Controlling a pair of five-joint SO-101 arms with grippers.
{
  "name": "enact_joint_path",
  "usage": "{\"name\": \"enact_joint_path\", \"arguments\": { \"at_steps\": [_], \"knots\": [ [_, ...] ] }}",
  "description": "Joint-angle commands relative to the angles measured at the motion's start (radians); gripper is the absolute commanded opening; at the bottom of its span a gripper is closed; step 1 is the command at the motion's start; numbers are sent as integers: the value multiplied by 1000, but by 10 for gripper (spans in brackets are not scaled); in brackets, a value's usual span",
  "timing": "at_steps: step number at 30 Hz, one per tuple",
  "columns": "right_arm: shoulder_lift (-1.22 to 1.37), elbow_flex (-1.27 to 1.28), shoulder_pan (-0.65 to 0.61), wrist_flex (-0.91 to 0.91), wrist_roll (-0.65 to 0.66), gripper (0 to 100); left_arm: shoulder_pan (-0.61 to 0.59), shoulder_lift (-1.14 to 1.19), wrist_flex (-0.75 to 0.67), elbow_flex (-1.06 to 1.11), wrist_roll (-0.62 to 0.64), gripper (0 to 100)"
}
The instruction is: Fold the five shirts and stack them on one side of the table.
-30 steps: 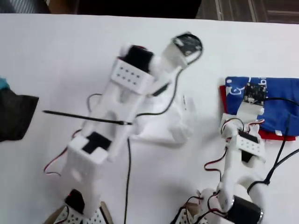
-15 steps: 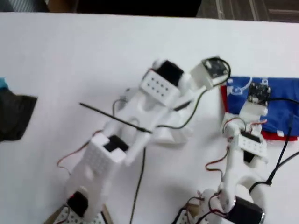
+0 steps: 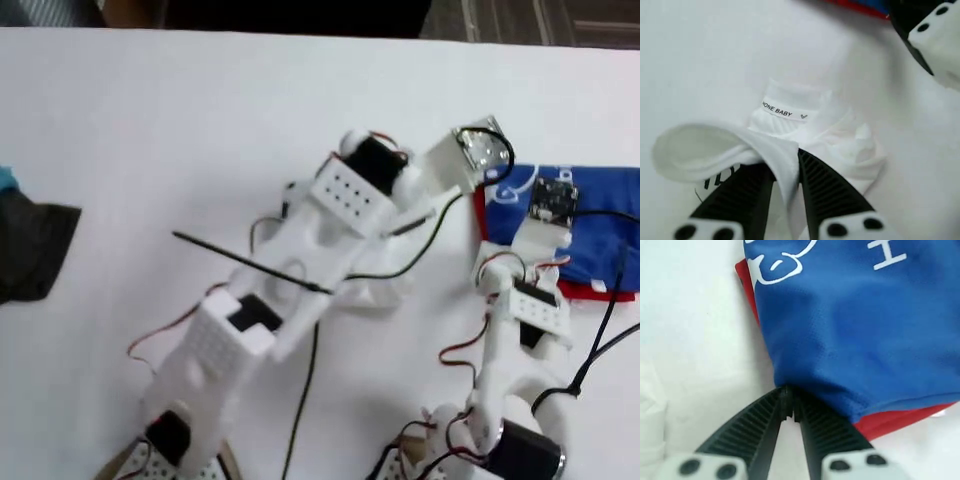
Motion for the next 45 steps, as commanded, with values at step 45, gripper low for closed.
{"name": "enact_joint_path", "arguments": {
  "at_steps": [45],
  "knots": [
    [-344, -150, -343, 344, 103, 21, -445, 298, 31, -79, 78, 26]
  ]
}}
